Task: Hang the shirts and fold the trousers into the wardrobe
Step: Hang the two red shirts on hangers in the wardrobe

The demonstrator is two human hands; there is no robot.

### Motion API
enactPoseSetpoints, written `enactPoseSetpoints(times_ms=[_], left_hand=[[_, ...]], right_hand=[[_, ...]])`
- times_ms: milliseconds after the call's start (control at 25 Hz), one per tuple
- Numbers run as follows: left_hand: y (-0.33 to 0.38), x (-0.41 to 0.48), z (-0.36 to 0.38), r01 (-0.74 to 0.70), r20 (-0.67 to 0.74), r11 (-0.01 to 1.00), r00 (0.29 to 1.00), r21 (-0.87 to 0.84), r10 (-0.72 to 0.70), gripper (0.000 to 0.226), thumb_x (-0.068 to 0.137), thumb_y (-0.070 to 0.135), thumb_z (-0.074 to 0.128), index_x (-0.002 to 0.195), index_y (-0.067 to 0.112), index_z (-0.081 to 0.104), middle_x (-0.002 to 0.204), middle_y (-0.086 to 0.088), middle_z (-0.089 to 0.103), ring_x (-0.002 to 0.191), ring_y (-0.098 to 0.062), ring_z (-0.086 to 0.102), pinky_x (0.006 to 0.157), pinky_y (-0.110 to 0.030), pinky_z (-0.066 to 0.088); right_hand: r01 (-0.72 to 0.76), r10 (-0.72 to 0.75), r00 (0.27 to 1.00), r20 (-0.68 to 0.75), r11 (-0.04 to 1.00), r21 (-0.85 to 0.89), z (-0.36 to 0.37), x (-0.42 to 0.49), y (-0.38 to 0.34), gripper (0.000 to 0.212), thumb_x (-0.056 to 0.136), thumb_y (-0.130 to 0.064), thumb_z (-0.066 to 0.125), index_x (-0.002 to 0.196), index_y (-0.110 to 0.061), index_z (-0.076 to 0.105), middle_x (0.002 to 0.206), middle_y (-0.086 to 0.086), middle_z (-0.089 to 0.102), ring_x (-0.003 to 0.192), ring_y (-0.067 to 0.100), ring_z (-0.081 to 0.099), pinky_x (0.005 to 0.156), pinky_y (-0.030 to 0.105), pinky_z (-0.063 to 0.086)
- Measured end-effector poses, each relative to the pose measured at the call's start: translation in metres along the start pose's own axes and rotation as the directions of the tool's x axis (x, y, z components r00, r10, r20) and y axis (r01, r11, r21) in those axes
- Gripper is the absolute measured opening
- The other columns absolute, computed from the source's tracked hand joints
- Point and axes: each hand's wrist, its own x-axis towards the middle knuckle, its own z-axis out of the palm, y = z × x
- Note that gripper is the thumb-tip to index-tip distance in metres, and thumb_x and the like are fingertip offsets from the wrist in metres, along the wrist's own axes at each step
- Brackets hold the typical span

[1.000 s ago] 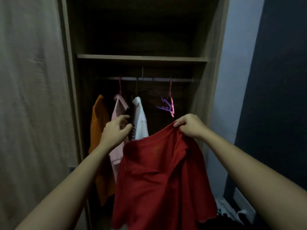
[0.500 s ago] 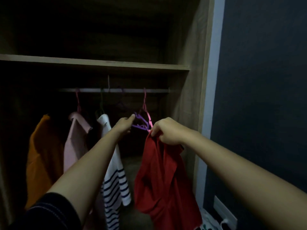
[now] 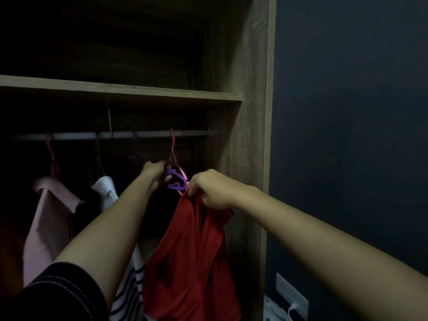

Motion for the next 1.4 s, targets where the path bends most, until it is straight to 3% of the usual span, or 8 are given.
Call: enactPoseSetpoints(times_ms=[120, 320, 560, 760, 920, 1120, 1280, 1400], left_hand=[[0.017, 0.001, -0.002, 0.012, 0.037, 0.998, 0.999, -0.066, -0.01, 0.013, 0.093, -0.002, 0.046, 0.087, 0.007, 0.052, 0.076, -0.009, 0.054, 0.065, -0.016, 0.053, 0.031, -0.019, 0.046], [0.03, -0.02, -0.01, 0.001, 0.084, 0.999, 0.996, -0.038, 0.002, 0.016, 0.097, 0.003, 0.042, 0.084, 0.006, 0.051, 0.053, -0.004, 0.066, 0.049, -0.014, 0.063, 0.034, -0.019, 0.048], [0.036, -0.107, -0.013, -0.037, 0.139, 0.999, 0.989, -0.033, 0.041, 0.02, 0.098, 0.006, 0.042, 0.08, 0.009, 0.05, 0.08, -0.01, 0.058, 0.065, -0.017, 0.061, 0.048, -0.019, 0.053], [0.02, -0.202, -0.031, 0.0, 0.226, 0.979, 0.973, 0.202, -0.047, 0.019, 0.094, -0.004, 0.043, 0.087, 0.013, 0.041, 0.08, -0.01, 0.057, 0.046, -0.016, 0.066, 0.046, -0.025, 0.054], [0.008, -0.258, -0.065, 0.059, 0.052, 0.924, 0.995, 0.377, -0.084, 0.022, 0.087, -0.007, 0.036, 0.097, 0.013, 0.041, 0.083, -0.014, 0.049, 0.05, -0.026, 0.063, 0.045, -0.03, 0.052], [-0.031, -0.34, -0.129, -0.12, -0.187, 0.619, 0.894, 0.776, 0.408, 0.027, 0.093, 0.028, 0.039, 0.073, 0.012, 0.047, 0.073, -0.019, 0.062, 0.062, -0.033, 0.06, 0.062, -0.036, 0.045], [-0.066, -0.395, -0.201, -0.249, -0.026, 0.361, 0.791, 0.899, 0.611, 0.023, 0.095, 0.025, 0.051, 0.082, 0.01, 0.062, 0.065, -0.004, 0.062, 0.065, -0.016, 0.058, 0.06, -0.024, 0.033], [-0.08, -0.43, -0.249, -0.317, 0.071, 0.27, 0.757, 0.909, 0.65, 0.029, 0.09, 0.032, 0.055, 0.094, 0.009, 0.072, 0.075, 0.006, 0.067, 0.082, 0.001, 0.058, 0.063, -0.015, 0.037]], right_hand=[[0.002, -0.002, 1.0, -0.013, 1.0, -0.002, 0.001, 0.005, -0.001, 0.043, 0.072, 0.004, 0.055, 0.11, -0.01, 0.068, 0.119, 0.011, 0.064, 0.114, 0.027, 0.058, 0.097, 0.037, 0.047], [-0.027, 0.027, 1.0, 0.004, 0.999, 0.018, 0.003, 0.0, 0.0, 0.043, 0.072, 0.003, 0.054, 0.11, -0.012, 0.068, 0.121, 0.01, 0.064, 0.114, 0.027, 0.058, 0.098, 0.037, 0.047], [-0.031, 0.031, 0.999, -0.017, 0.999, -0.012, 0.009, -0.034, -0.011, 0.042, 0.077, 0.004, 0.052, 0.115, -0.008, 0.065, 0.126, 0.011, 0.059, 0.12, 0.029, 0.052, 0.102, 0.037, 0.041], [-0.068, 0.067, 0.996, -0.064, 0.998, -0.01, 0.025, -0.067, -0.014, 0.04, 0.08, 0.003, 0.049, 0.117, -0.005, 0.064, 0.129, 0.011, 0.057, 0.124, 0.028, 0.049, 0.105, 0.031, 0.035], [-0.112, 0.115, 0.989, -0.088, 0.993, 0.048, 0.044, -0.088, -0.008, 0.043, 0.077, 0.004, 0.049, 0.116, -0.007, 0.065, 0.129, 0.007, 0.058, 0.12, 0.028, 0.053, 0.105, 0.032, 0.038], [-0.158, 0.155, 0.987, 0.035, 0.981, 0.115, 0.074, -0.119, -0.029, 0.049, 0.077, -0.003, 0.055, 0.126, -0.004, 0.055, 0.141, 0.008, 0.043, 0.123, 0.033, 0.049, 0.108, 0.034, 0.036], [-0.278, 0.269, 0.961, 0.069, 0.94, 0.2, 0.08, -0.136, -0.044, 0.057, 0.076, -0.007, 0.059, 0.132, -0.004, 0.047, 0.145, 0.006, 0.032, 0.122, 0.038, 0.046, 0.105, 0.035, 0.038], [-0.302, 0.281, 0.952, 0.122, 0.93, 0.208, 0.075, -0.146, -0.052, 0.059, 0.076, -0.007, 0.058, 0.134, -0.005, 0.046, 0.147, 0.006, 0.031, 0.124, 0.038, 0.044, 0.107, 0.035, 0.037]])
